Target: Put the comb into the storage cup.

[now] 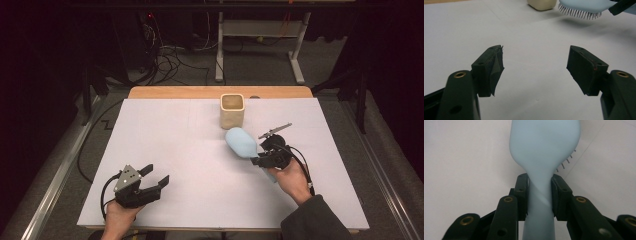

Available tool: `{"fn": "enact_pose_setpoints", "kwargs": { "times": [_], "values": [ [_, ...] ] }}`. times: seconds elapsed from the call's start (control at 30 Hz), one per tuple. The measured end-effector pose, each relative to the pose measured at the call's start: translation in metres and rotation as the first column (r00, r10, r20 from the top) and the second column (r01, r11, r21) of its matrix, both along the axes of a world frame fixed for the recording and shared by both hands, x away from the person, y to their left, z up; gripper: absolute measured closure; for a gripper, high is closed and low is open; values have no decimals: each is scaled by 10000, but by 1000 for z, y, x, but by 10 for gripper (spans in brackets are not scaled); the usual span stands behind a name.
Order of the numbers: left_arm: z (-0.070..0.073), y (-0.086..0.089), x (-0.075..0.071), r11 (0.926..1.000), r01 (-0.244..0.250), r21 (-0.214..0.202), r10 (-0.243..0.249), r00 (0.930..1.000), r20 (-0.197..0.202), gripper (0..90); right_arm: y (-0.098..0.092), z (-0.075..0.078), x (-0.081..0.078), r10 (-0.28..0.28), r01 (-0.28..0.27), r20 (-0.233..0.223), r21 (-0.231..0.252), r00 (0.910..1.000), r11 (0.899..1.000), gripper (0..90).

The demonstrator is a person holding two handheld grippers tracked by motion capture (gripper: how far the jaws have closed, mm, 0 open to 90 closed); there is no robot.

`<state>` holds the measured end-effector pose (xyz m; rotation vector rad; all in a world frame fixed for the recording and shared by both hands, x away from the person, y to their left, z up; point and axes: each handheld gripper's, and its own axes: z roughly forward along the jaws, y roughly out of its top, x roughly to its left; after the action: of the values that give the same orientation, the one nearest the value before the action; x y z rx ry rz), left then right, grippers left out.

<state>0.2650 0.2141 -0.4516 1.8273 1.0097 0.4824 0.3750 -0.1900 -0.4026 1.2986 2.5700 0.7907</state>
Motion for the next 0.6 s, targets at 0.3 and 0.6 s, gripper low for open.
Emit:
{"fn": "enact_pose_setpoints", "kwargs": {
  "times": [0.3,0.6],
  "values": [
    [1,-5,1,9999,158,-48,-158,9998,-124,291,-1,7,-12,212,-216,243,185,9995,9996,713],
    [2,-15,4,9995,319,63,-318,9993,-201,280,2,9,-20,438,-452,354,382,9984,9982,713]
  ]
}}
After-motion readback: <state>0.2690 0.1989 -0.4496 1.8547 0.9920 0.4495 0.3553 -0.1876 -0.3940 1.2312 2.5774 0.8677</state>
